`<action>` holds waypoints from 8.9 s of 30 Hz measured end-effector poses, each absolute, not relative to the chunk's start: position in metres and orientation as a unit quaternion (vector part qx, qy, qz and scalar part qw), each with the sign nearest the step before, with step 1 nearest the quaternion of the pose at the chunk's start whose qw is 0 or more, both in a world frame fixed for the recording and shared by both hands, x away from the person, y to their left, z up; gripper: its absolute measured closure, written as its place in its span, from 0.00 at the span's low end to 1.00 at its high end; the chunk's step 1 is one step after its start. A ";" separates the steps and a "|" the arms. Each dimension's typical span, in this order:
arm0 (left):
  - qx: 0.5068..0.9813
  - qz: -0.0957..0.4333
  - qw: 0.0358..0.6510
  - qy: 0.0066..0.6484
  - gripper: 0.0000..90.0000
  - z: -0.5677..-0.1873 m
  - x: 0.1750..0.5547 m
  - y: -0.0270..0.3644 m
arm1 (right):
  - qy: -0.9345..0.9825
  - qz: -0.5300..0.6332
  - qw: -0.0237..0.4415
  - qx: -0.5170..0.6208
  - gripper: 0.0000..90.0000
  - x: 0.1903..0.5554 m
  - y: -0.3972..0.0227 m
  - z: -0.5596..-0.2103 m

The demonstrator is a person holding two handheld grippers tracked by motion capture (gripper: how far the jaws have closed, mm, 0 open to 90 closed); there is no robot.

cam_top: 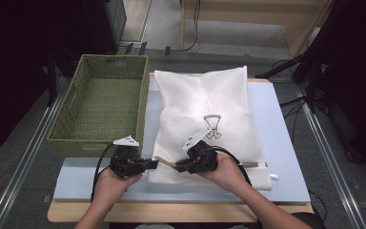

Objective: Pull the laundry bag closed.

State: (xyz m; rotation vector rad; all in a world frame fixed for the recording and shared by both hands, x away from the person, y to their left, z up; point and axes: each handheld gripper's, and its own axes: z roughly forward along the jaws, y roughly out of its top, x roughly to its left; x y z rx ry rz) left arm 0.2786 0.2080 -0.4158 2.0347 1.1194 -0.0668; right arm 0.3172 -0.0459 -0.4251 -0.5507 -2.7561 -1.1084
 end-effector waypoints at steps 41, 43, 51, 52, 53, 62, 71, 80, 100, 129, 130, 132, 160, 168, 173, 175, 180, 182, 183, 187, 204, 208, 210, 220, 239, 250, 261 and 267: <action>0.818 0.008 0.381 0.430 0.95 -0.414 0.274 0.205 | -0.908 -0.361 0.067 -0.201 0.92 0.315 -0.091 -0.418; 0.818 0.008 0.381 0.430 0.95 -0.414 0.274 0.205 | -0.908 -0.362 0.067 -0.198 0.92 0.315 -0.091 -0.418; 0.817 0.001 0.382 0.432 0.96 -0.414 0.275 0.205 | -0.909 -0.361 0.064 -0.199 0.92 0.314 -0.097 -0.418; 0.817 0.000 0.383 0.432 0.96 -0.414 0.275 0.205 | -0.909 -0.359 0.064 -0.202 0.92 0.313 -0.098 -0.417; 0.817 0.000 0.384 0.431 0.96 -0.414 0.275 0.205 | -0.909 -0.359 0.065 -0.201 0.92 0.313 -0.098 -0.417; 0.815 -0.001 0.383 0.434 0.96 -0.413 0.275 0.207 | -0.911 -0.354 0.065 -0.203 0.92 0.314 -0.103 -0.416; 0.815 -0.005 0.384 0.434 0.96 -0.414 0.276 0.207 | -0.908 -0.352 0.070 -0.215 0.92 0.315 -0.118 -0.416; 0.815 -0.003 0.384 0.434 0.96 -0.414 0.276 0.208 | -0.907 -0.355 0.074 -0.214 0.92 0.317 -0.127 -0.412; 0.816 -0.008 0.381 0.434 0.96 -0.415 0.276 0.208 | -0.903 -0.361 0.067 -0.225 0.92 0.315 -0.152 -0.413; 0.822 -0.014 0.378 0.425 0.96 -0.416 0.281 0.208 | -0.901 -0.358 0.067 -0.237 0.92 0.317 -0.171 -0.415; 0.823 -0.012 0.377 0.425 0.96 -0.416 0.281 0.208 | -0.900 -0.360 0.067 -0.237 0.92 0.317 -0.171 -0.415; 0.824 -0.013 0.375 0.425 0.96 -0.416 0.281 0.208 | -0.901 -0.358 0.066 -0.236 0.92 0.316 -0.172 -0.415; 0.828 -0.021 0.368 0.423 0.96 -0.417 0.284 0.208 | -0.896 -0.352 0.046 -0.267 0.92 0.301 -0.211 -0.409; 0.835 -0.020 0.356 0.419 0.95 -0.422 0.284 0.205 | -0.895 -0.350 0.033 -0.273 0.92 0.293 -0.221 -0.401; 0.836 -0.019 0.356 0.417 0.95 -0.422 0.284 0.206 | -0.895 -0.345 0.029 -0.280 0.92 0.292 -0.227 -0.403; 0.836 -0.019 0.355 0.417 0.95 -0.422 0.284 0.207 | -0.895 -0.345 0.029 -0.280 0.92 0.293 -0.229 -0.403; 0.832 -0.021 0.360 0.421 0.95 -0.422 0.284 0.208 | -0.895 -0.346 0.026 -0.282 0.92 0.292 -0.235 -0.406; 0.832 -0.022 0.360 0.421 0.95 -0.422 0.284 0.208 | -0.895 -0.343 0.024 -0.284 0.92 0.292 -0.238 -0.408; 0.833 -0.021 0.360 0.420 0.95 -0.421 0.284 0.209 | -0.894 -0.342 0.025 -0.288 0.92 0.292 -0.240 -0.409; 0.830 -0.022 0.362 0.424 0.95 -0.420 0.284 0.210 | -0.892 -0.342 0.024 -0.294 0.92 0.294 -0.244 -0.411; 0.824 -0.021 0.366 0.431 0.95 -0.420 0.284 0.211 | -0.893 -0.337 0.020 -0.297 0.91 0.307 -0.259 -0.427; 0.825 -0.021 0.366 0.431 0.95 -0.420 0.284 0.211 | -0.890 -0.336 0.018 -0.309 0.91 0.311 -0.267 -0.431; 0.824 -0.022 0.367 0.431 0.95 -0.420 0.284 0.211 | -0.889 -0.336 0.014 -0.310 0.91 0.311 -0.270 -0.433; 0.824 -0.025 0.371 0.428 0.95 -0.418 0.282 0.209 | -0.881 -0.316 -0.002 -0.353 0.91 0.314 -0.275 -0.437; 0.823 -0.026 0.371 0.429 0.96 -0.415 0.280 0.207 | -0.875 -0.281 -0.023 -0.393 0.91 0.308 -0.284 -0.439; 0.823 -0.022 0.372 0.430 0.95 -0.415 0.280 0.207 | -0.871 -0.281 -0.029 -0.401 0.91 0.306 -0.292 -0.438; 0.822 -0.021 0.371 0.431 0.95 -0.418 0.279 0.206 | -0.869 -0.279 -0.022 -0.408 0.91 0.308 -0.290 -0.440; 0.822 -0.017 0.371 0.431 0.95 -0.415 0.279 0.207 | -0.867 -0.283 -0.019 -0.410 0.91 0.307 -0.292 -0.439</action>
